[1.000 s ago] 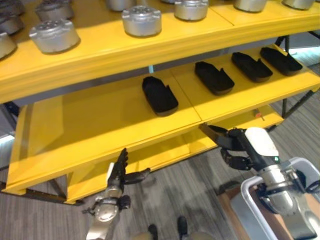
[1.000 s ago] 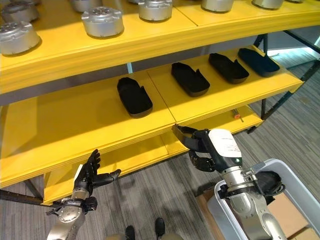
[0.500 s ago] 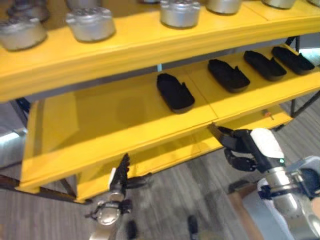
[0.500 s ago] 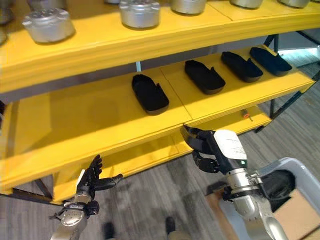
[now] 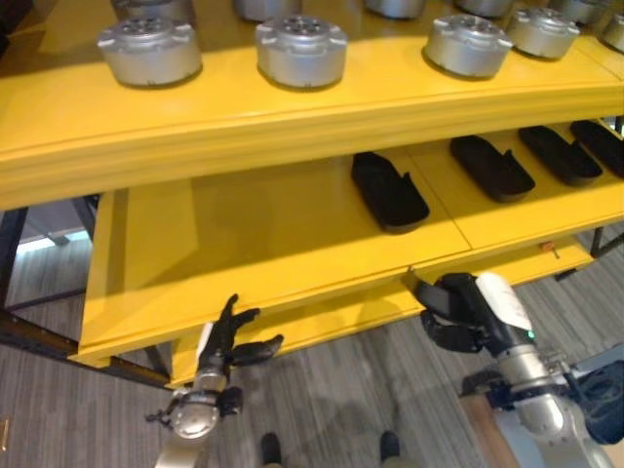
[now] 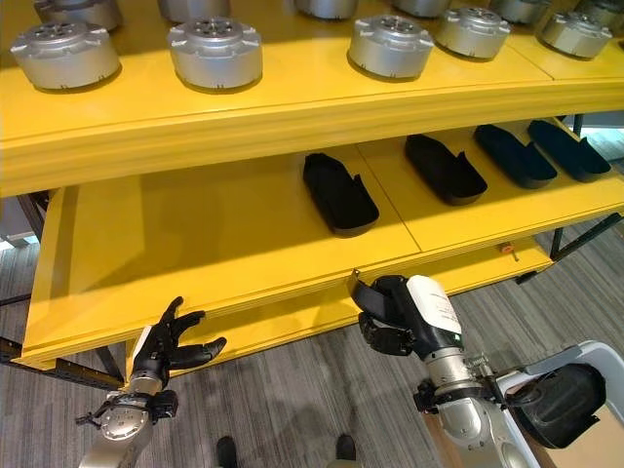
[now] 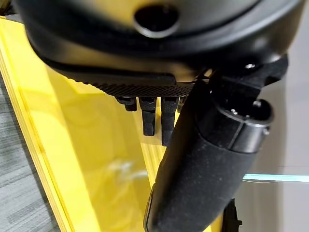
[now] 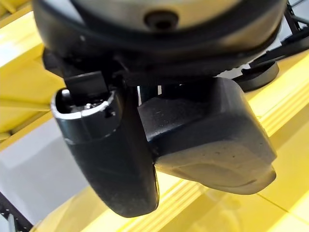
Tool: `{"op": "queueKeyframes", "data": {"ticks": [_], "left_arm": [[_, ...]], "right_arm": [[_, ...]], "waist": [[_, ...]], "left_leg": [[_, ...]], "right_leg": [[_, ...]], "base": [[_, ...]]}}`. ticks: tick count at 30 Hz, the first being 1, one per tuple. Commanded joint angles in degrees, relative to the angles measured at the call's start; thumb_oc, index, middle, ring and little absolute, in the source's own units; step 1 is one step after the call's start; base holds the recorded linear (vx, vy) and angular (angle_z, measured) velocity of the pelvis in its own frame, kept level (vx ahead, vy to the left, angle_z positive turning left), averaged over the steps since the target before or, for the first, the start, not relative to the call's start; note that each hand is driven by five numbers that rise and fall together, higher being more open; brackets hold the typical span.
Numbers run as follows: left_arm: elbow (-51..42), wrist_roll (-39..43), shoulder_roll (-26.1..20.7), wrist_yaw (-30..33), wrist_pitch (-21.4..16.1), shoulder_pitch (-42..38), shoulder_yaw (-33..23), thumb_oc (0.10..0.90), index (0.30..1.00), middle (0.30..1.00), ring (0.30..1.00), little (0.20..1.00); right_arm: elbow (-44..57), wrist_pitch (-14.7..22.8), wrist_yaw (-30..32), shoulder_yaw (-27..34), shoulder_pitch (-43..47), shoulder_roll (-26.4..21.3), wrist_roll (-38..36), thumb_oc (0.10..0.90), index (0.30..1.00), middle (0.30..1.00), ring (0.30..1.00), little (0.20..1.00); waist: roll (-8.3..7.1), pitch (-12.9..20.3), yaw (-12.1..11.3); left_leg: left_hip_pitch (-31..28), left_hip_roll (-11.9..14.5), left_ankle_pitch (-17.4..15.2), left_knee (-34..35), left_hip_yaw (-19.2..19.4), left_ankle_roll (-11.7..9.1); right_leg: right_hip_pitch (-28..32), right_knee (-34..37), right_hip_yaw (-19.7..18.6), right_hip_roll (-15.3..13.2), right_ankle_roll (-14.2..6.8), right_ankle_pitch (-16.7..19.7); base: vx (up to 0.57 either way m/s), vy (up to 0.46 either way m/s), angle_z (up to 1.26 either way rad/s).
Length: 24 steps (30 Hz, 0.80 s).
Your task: Move parts from the plastic box to the shelf.
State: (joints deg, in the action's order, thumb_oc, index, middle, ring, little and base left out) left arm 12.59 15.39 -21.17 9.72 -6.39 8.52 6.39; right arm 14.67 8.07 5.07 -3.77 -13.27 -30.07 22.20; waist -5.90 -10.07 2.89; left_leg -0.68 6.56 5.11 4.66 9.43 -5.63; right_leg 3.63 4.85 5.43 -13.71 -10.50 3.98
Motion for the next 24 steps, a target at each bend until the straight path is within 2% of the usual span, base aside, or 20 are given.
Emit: {"op": "queueKeyframes", "data": {"ticks": [1, 10, 18, 23, 24], "left_arm": [[-5.2, -0.1, -1.0, 1.1, -5.1, -2.2, -2.7, 0.900, 1.000, 1.000, 1.000, 1.000], [-5.3, 0.3, -1.4, 1.7, -4.8, -2.5, -3.0, 0.900, 1.000, 1.000, 1.000, 1.000], [-5.7, 1.3, -1.1, 1.9, -4.0, -2.6, -3.1, 0.900, 1.000, 1.000, 1.000, 1.000], [-5.0, 2.4, -1.1, 1.6, -3.9, -2.5, -2.8, 0.900, 1.000, 1.000, 1.000, 1.000], [-5.1, 2.7, -1.2, 1.6, -3.9, -2.5, -2.6, 0.900, 1.000, 1.000, 1.000, 1.000]], "right_arm": [[3.9, 5.1, 0.2, -1.8, 9.2, -1.5, -5.7, 0.400, 0.300, 0.300, 0.300, 0.300], [6.5, 5.8, 0.3, -5.0, 17.5, -2.4, -8.4, 0.400, 0.300, 0.300, 0.300, 0.300], [11.5, 7.0, 1.6, -5.5, 26.7, -2.9, -13.1, 0.400, 0.300, 0.300, 0.300, 0.300], [12.7, 6.9, 1.3, -8.6, 34.1, -2.2, -17.0, 0.400, 0.300, 0.300, 0.300, 0.300], [12.8, 7.0, 0.7, -9.8, 36.0, -1.4, -19.6, 0.400, 0.300, 0.300, 0.300, 0.300]], "waist": [[-0.08, 5.3, -0.9], [-0.98, 5.7, -2.7], [-1.15, 6.0, -3.9], [-1.01, 6.2, -4.7], [-0.95, 6.2, -5.0]], "left_leg": [[0.6, 2.0, 0.4, 0.0, 1.9, 1.6], [1.6, 1.2, 0.7, 0.3, -0.2, 1.6], [2.5, 2.1, 2.1, 0.3, -1.8, 0.7], [2.4, 2.8, 2.4, 0.3, -2.2, 0.2], [2.4, 2.8, 2.5, 0.3, -2.2, 0.2]], "right_leg": [[-0.5, -4.6, -0.1, 0.0, 0.0, -0.9], [0.4, -4.5, 1.7, -0.2, -0.1, -0.7], [1.1, -4.4, 3.7, 0.7, 0.6, -0.9], [1.7, -4.4, 4.3, 1.3, 0.9, -1.1], [1.6, -4.5, 4.4, 1.3, 0.9, -1.1]], "base": [[0.02, 0.039, 0.08], [0.02, 0.000, 0.18], [0.00, -0.035, 0.18], [0.00, -0.042, 0.06], [-0.01, -0.030, 0.00]]}}
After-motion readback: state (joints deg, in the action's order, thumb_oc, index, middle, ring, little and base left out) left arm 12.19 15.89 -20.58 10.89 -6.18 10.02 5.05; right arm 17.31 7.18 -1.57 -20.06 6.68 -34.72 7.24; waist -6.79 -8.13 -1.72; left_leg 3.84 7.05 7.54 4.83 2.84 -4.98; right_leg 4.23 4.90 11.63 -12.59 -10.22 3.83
